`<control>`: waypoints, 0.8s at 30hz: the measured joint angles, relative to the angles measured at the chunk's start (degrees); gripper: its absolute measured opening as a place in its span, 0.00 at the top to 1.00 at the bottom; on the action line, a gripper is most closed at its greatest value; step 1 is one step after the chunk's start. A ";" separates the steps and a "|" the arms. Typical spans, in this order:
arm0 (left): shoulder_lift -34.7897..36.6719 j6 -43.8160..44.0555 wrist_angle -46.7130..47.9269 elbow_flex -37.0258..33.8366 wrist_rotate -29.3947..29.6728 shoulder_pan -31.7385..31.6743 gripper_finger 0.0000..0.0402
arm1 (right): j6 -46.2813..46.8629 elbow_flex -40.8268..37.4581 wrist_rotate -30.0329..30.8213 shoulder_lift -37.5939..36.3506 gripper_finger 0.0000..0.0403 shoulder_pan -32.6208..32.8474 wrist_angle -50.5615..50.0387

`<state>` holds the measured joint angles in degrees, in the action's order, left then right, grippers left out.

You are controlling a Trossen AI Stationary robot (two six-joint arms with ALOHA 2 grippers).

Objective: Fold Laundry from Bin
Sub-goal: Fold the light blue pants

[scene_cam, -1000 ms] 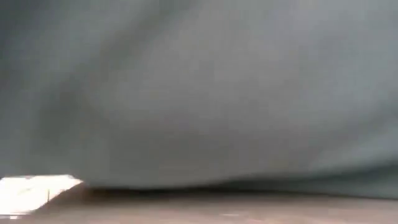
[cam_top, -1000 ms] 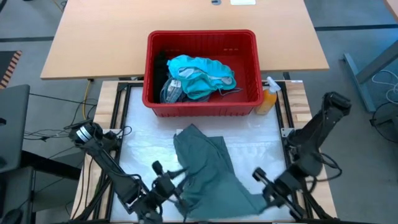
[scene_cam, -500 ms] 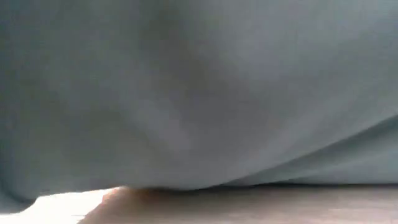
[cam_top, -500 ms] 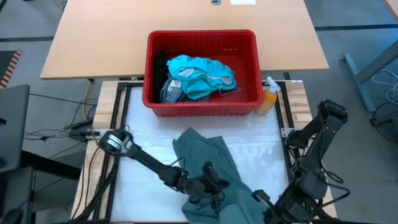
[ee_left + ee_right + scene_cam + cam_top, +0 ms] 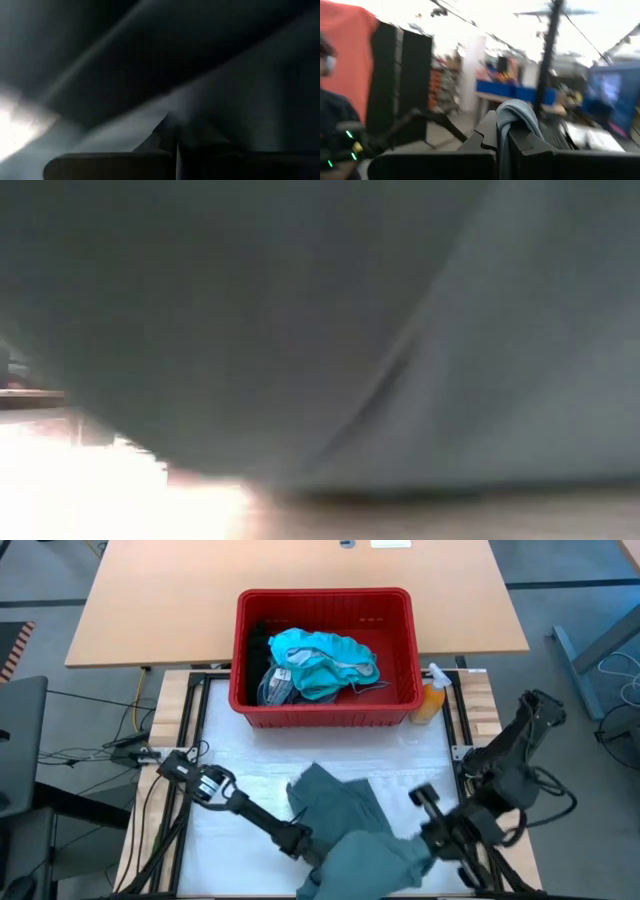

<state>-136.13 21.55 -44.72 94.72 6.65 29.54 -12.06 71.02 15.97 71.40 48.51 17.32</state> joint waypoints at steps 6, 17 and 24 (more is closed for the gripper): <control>4.29 -7.51 0.96 -0.07 -0.31 2.82 1.00 | 2.59 -0.07 11.45 -3.60 0.94 -3.80 -11.47; 14.12 -15.85 -0.35 -0.07 -4.17 5.45 1.00 | 4.41 0.10 10.52 -8.27 0.94 -17.58 -2.24; 20.45 -19.66 -2.55 -0.04 -7.03 7.70 1.00 | 7.17 4.80 10.44 -8.40 0.94 -25.99 -11.17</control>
<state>-115.68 1.89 -47.28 94.67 -0.38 37.25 -4.90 75.83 26.41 63.00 22.52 6.14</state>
